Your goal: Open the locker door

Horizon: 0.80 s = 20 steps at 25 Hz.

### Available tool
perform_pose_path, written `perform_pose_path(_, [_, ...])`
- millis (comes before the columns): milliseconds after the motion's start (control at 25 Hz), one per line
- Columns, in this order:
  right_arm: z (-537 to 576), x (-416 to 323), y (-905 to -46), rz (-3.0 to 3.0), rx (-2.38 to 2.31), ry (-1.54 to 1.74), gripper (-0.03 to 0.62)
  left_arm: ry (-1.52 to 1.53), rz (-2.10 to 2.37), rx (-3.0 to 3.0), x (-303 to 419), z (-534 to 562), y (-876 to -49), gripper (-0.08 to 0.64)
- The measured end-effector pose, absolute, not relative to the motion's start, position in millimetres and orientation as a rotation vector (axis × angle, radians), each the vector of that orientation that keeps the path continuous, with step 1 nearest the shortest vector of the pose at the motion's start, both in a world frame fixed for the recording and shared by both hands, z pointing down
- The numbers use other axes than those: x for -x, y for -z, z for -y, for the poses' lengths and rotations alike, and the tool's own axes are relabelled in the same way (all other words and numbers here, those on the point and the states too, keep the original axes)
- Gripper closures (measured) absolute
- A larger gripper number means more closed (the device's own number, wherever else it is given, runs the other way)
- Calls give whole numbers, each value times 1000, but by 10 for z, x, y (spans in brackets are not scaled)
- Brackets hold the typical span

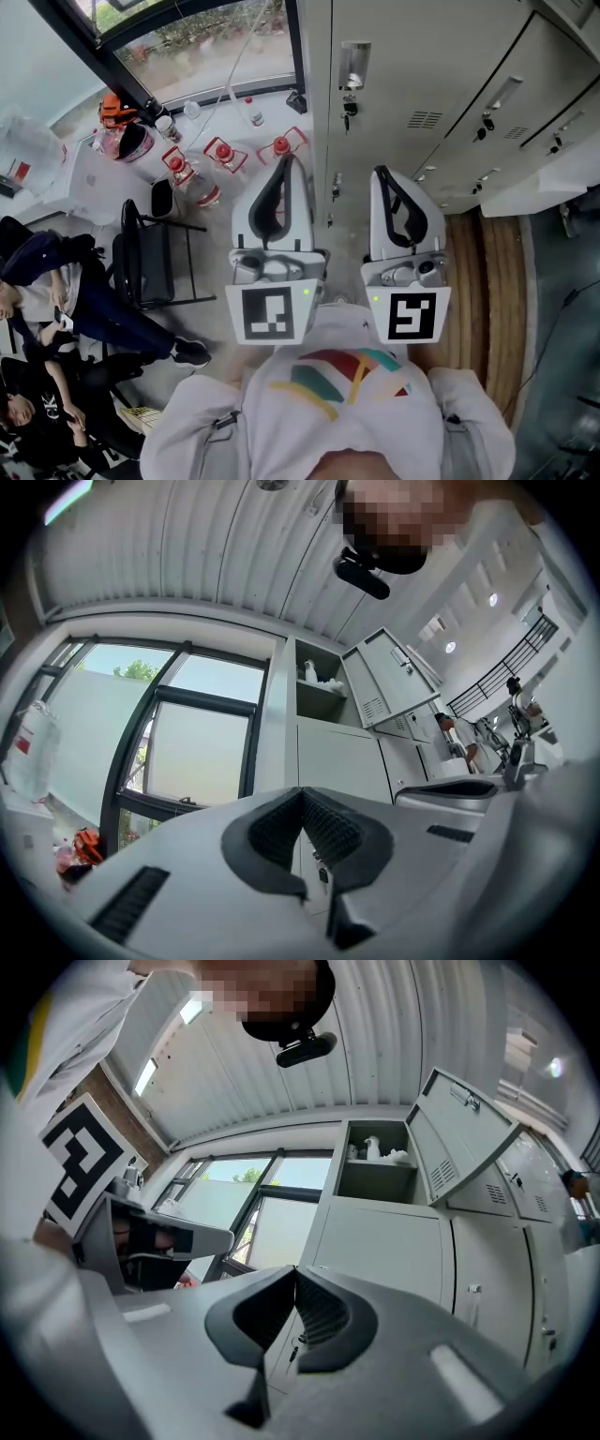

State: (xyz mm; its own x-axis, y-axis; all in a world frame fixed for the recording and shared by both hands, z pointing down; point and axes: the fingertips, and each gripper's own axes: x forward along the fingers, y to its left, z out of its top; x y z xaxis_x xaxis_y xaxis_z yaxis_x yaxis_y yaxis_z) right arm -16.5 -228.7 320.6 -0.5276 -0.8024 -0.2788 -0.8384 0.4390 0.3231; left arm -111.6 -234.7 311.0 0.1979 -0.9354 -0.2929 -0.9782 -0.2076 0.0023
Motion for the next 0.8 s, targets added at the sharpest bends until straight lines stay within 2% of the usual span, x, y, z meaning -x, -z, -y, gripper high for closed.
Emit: perform_pose_path(800, [2378, 179, -3247, -2603, 1508, -630, 588, -333, -1895, 2249, 1267, 2360, -3102, 545])
